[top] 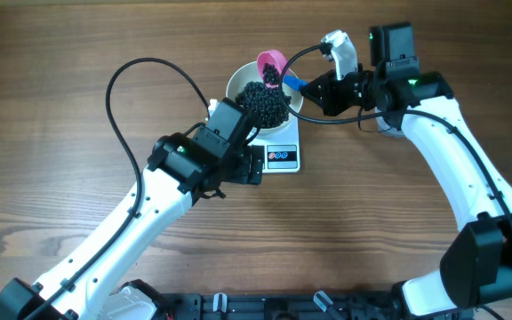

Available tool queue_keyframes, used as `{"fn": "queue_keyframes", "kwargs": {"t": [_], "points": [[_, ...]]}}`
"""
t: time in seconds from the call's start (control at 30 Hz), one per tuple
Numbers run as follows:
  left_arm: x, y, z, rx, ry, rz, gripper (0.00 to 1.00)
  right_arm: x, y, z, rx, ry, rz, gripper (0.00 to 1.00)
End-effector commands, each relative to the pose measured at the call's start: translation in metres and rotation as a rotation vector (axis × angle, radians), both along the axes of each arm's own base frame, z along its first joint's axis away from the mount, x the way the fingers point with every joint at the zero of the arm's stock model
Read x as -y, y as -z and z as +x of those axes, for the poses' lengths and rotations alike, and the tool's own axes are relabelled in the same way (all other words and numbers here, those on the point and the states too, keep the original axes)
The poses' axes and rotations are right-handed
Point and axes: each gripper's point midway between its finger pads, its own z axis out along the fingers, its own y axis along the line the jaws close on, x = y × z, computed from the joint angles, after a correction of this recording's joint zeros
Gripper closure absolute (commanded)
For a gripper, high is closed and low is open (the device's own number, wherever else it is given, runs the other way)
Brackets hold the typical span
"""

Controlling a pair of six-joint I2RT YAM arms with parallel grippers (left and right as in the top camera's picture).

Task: Scoop item into bowl and weigh 150g on scale
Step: 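Tilt the scoop gradually to trickle beans into the bowl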

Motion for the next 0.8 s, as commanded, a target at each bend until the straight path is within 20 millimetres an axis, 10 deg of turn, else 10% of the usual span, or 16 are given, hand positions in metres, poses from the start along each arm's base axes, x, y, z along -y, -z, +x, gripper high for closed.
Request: {"fn": "queue_keyframes", "kwargs": {"t": [0.0, 0.77], "points": [[-0.0022, -0.0026, -0.0003, 0.014, -0.015, -0.002, 0.0, 0.001, -0.0172, 0.0038, 0.042, 0.012, 0.01, 0.96], [-0.0024, -0.0025, -0.0003, 0.014, -0.015, -0.002, 0.0, 0.0078, -0.0088, 0.003, 0.037, 0.026, -0.046, 0.96]]}}
